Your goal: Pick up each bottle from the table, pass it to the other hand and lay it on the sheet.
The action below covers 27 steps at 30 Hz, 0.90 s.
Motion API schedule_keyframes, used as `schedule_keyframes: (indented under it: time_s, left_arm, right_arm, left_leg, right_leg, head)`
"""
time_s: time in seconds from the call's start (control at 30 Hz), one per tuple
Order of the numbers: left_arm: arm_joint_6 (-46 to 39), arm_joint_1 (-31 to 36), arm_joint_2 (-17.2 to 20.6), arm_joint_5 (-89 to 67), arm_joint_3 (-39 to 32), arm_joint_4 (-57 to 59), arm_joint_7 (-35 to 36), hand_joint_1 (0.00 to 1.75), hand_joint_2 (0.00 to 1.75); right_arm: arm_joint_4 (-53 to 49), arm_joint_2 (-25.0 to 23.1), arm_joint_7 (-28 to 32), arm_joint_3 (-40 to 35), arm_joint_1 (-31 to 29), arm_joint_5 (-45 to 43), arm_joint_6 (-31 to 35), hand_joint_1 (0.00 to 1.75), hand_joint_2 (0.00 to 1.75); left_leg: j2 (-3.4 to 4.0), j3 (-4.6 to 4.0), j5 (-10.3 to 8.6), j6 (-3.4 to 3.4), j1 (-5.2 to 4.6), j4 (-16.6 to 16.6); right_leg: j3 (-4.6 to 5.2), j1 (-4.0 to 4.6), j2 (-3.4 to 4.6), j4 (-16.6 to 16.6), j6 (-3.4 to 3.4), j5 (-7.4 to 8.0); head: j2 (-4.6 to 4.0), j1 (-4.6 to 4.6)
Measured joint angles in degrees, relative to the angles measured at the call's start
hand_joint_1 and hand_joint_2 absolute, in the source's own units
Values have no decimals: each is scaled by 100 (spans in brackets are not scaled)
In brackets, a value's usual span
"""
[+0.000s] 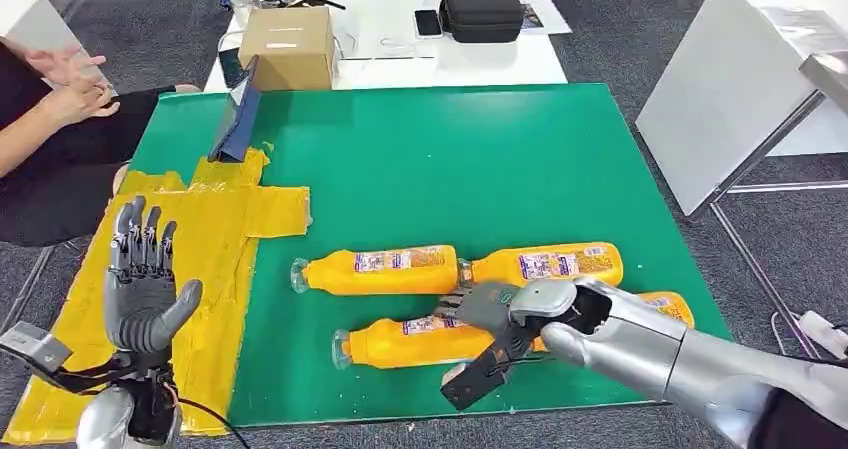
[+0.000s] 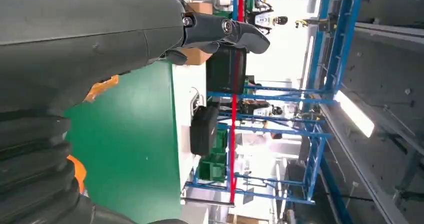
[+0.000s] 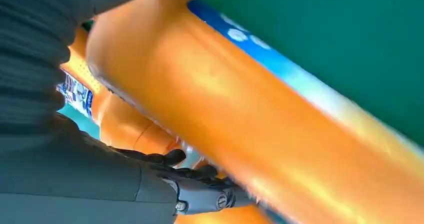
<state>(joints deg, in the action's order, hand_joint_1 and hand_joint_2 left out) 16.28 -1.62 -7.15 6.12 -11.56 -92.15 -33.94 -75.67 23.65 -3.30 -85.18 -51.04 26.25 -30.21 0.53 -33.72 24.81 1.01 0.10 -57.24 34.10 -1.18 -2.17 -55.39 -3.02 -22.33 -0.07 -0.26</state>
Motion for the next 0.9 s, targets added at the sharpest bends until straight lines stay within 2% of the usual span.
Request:
schedule_keyframes:
  time_s: [0.03, 0.07, 0.1, 0.23, 0.4, 0.73, 0.8, 0.9]
  left_arm:
    - [0, 14, 0, 4, 4, 15, 2, 0, 175]
    - [0, 31, 0, 9, 11, 28, 7, 0, 175]
    - [0, 61, 0, 9, 22, 46, 13, 0, 175]
    - [-11, 151, 2, 35, 77, 118, 26, 0, 175]
    - [-59, 199, 2, 83, 129, 190, 26, 0, 175]
    - [-63, 201, 4, 111, 129, 219, 26, 0, 175]
    - [-63, 201, 4, 111, 129, 219, 26, 0, 175]
    - [-66, 192, 7, 140, 127, 219, 26, 0, 175]
  right_arm:
    - [-2, -15, 13, -26, -27, 11, -89, 152, 175]
    - [0, -35, 20, -41, -54, 11, -166, 152, 175]
    - [0, -63, 26, -61, -90, -24, -279, 175, 175]
    - [29, -177, -61, -79, -186, -475, -389, 175, 175]
    - [168, -304, -171, -76, -243, -1222, -58, 175, 175]
    - [271, -306, -184, -122, -256, -1296, 232, 175, 175]
    - [273, -256, -175, -124, -185, -1296, 447, 175, 175]
    - [376, -232, 7, -17, 110, -1298, 1131, 175, 175]
  left_leg:
    - [1, 0, 0, 0, 0, 0]
    - [1, -1, 0, 0, 0, 0]
    - [1, -1, 0, 0, 0, 0]
    - [1, -2, 0, 0, 0, 0]
    - [1, -3, 0, 0, 0, 0]
    - [0, -5, 0, 0, -1, 0]
    - [0, -5, 0, 0, -1, 0]
    - [-2, -8, 0, 0, 0, 0]
  right_leg:
    - [1, 0, 1, 0, 0, 0]
    - [2, 0, 1, 0, 0, 0]
    - [3, 0, 1, 0, 0, 0]
    - [2, 0, 1, 0, 0, 0]
    - [3, 0, 1, 0, 0, 0]
    - [6, -1, 0, 0, 0, 0]
    - [5, -1, 0, 0, 0, 0]
    - [5, 0, -1, 0, 0, 0]
  head:
    - [0, 0]
    - [0, -2]
    - [0, 0]
    - [0, 2]
    - [0, 0]
    - [0, 0]
    - [0, 0]
    - [0, 2]
